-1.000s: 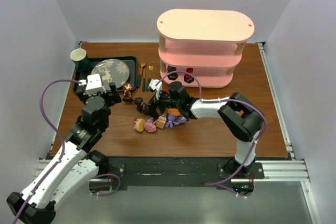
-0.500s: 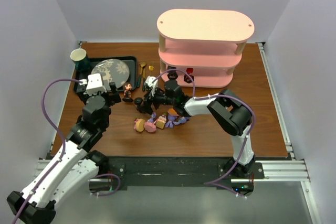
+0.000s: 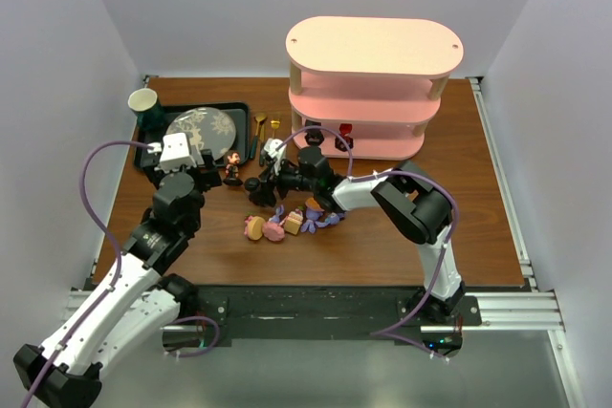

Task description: Place and organize the plastic toys onto the shelf

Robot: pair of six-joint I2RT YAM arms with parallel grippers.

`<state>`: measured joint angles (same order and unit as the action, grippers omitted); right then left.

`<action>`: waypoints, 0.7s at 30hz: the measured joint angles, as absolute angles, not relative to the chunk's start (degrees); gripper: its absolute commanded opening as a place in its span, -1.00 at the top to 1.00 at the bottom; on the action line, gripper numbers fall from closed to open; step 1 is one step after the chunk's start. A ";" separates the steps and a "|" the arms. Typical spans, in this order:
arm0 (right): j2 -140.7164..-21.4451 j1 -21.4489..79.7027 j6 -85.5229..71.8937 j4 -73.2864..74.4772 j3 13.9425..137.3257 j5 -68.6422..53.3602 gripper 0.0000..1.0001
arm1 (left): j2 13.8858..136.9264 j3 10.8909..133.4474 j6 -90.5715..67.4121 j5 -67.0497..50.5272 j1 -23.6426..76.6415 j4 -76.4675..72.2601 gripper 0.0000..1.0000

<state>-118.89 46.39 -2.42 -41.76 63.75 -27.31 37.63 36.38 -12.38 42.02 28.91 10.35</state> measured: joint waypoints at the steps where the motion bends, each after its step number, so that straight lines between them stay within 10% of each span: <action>1: -118.89 46.39 -2.44 -41.85 63.86 -27.55 -0.35 | 37.82 36.38 -12.38 41.98 28.91 10.35 -0.80; 21: -120.11 46.39 -2.61 -42.28 65.23 -29.76 -0.25 | 39.38 36.36 -12.38 40.86 28.88 10.31 -0.78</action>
